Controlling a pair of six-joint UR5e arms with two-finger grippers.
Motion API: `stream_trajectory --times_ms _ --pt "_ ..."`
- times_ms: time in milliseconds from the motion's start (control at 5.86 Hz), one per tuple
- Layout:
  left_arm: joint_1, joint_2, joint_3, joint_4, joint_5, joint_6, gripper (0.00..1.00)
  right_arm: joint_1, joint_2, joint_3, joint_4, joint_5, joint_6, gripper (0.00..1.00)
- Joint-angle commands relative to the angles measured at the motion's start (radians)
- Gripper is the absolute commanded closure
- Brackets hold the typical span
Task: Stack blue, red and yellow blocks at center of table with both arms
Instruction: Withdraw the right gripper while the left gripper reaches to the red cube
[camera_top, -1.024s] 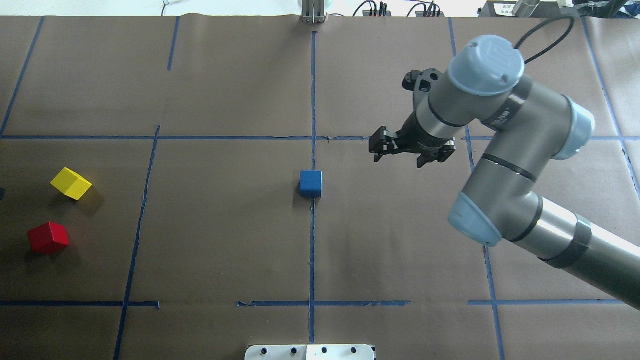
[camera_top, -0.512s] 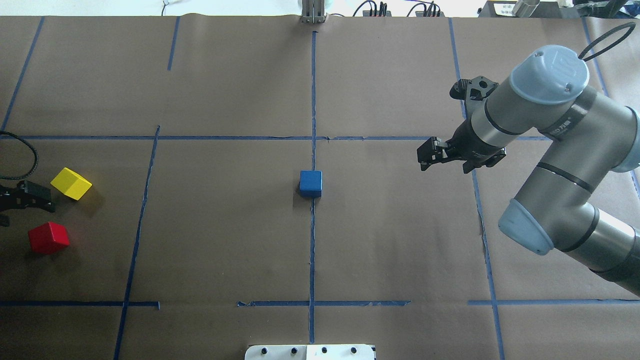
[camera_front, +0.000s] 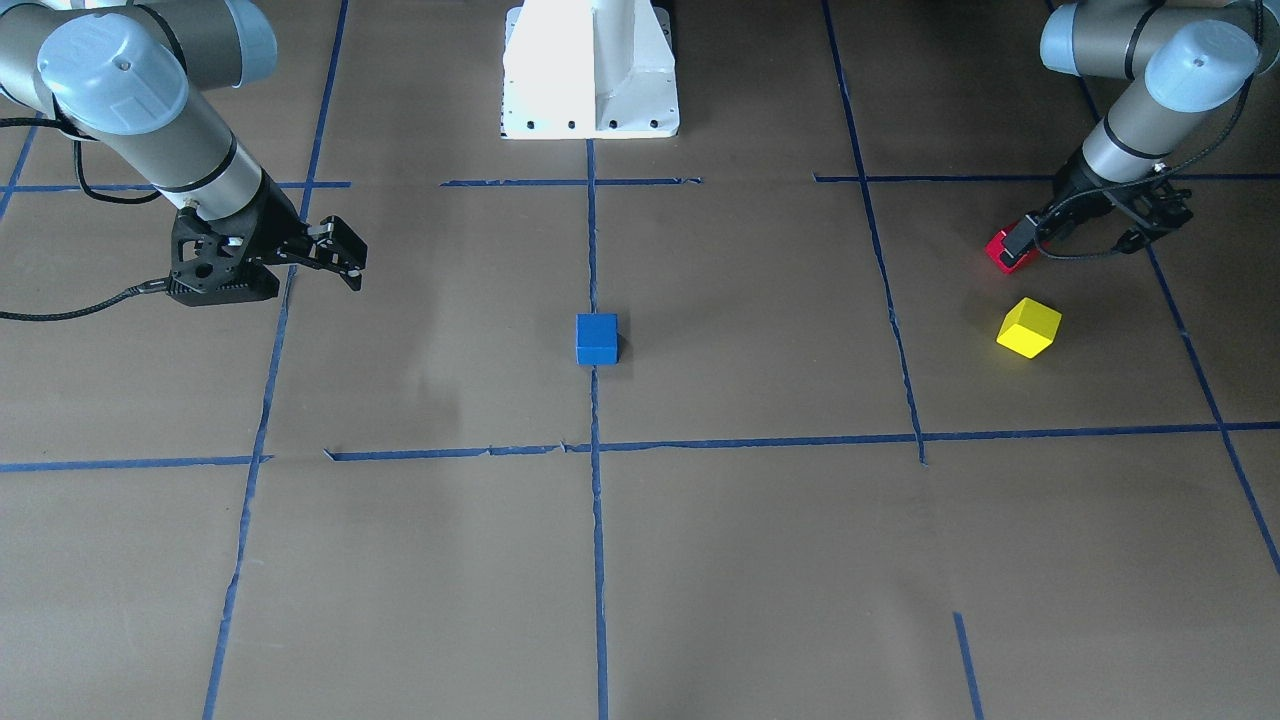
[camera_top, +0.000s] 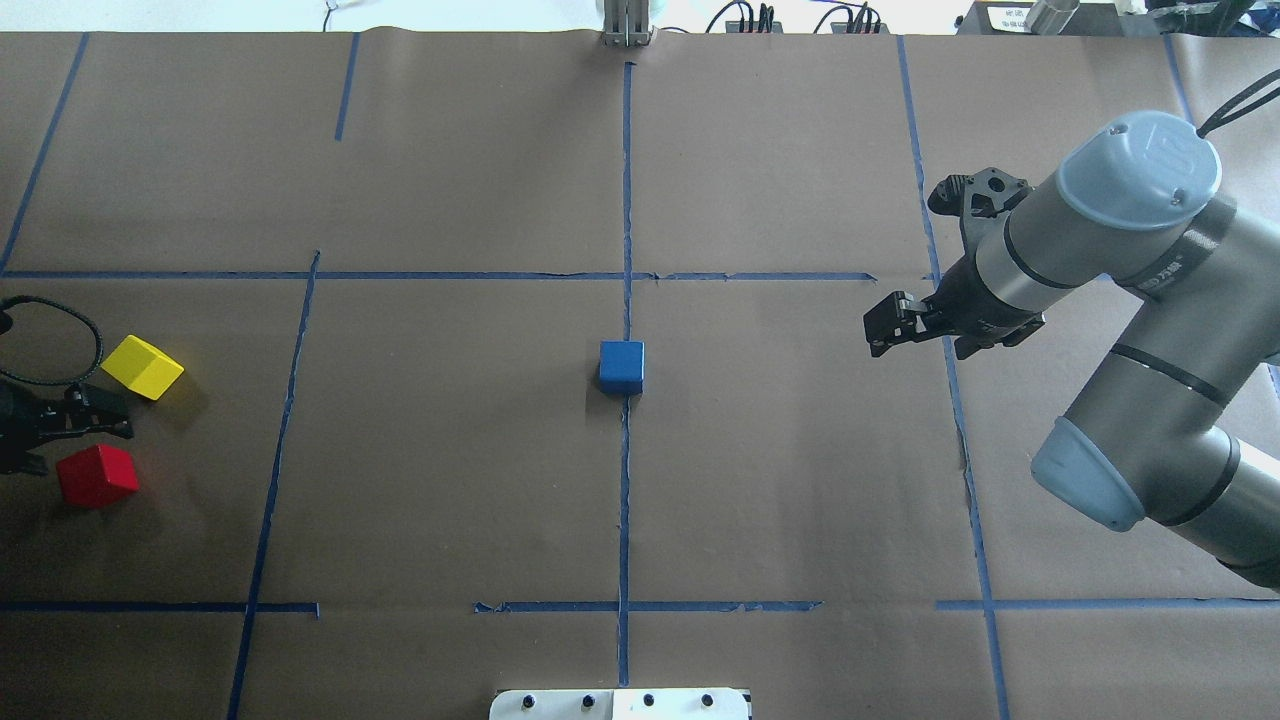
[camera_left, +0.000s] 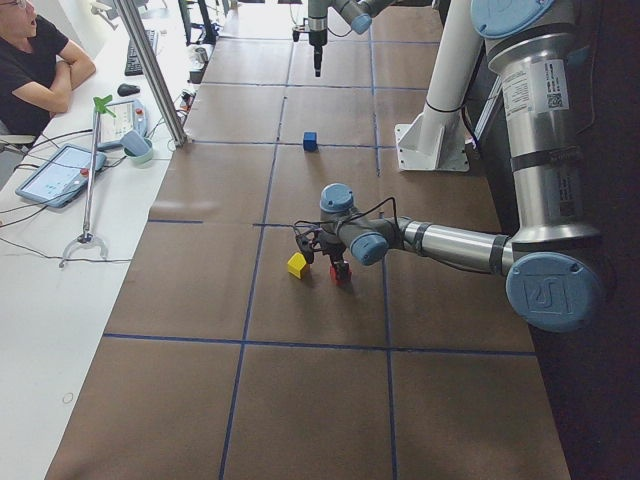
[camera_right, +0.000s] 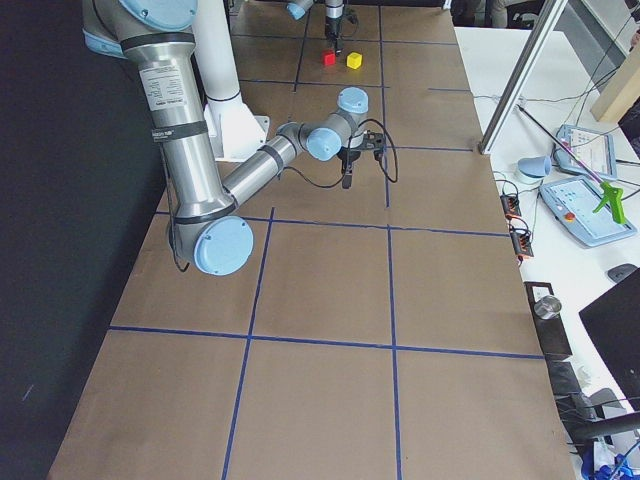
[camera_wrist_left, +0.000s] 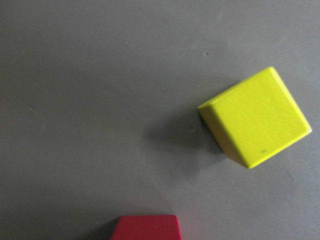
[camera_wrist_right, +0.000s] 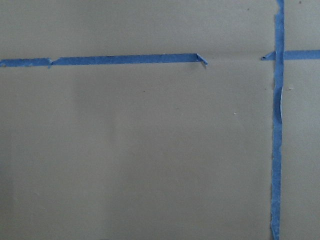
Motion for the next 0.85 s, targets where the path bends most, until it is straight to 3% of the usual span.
stream_trajectory --times_ms 0,341,512,683 --pt "0.028 0.014 0.03 -0.01 0.002 -0.003 0.0 -0.001 -0.001 0.004 0.0 0.0 0.001 0.0" --pt "0.053 0.014 0.043 -0.033 0.001 -0.005 0.0 -0.001 -0.004 0.013 0.0 0.0 0.002 0.0" --pt "0.056 0.014 0.052 -0.056 0.002 -0.003 0.09 -0.001 -0.005 0.018 -0.002 0.0 0.002 0.0" --pt "0.057 0.012 0.05 -0.056 -0.002 -0.005 0.64 -0.002 -0.005 0.024 -0.002 -0.002 0.008 0.0"
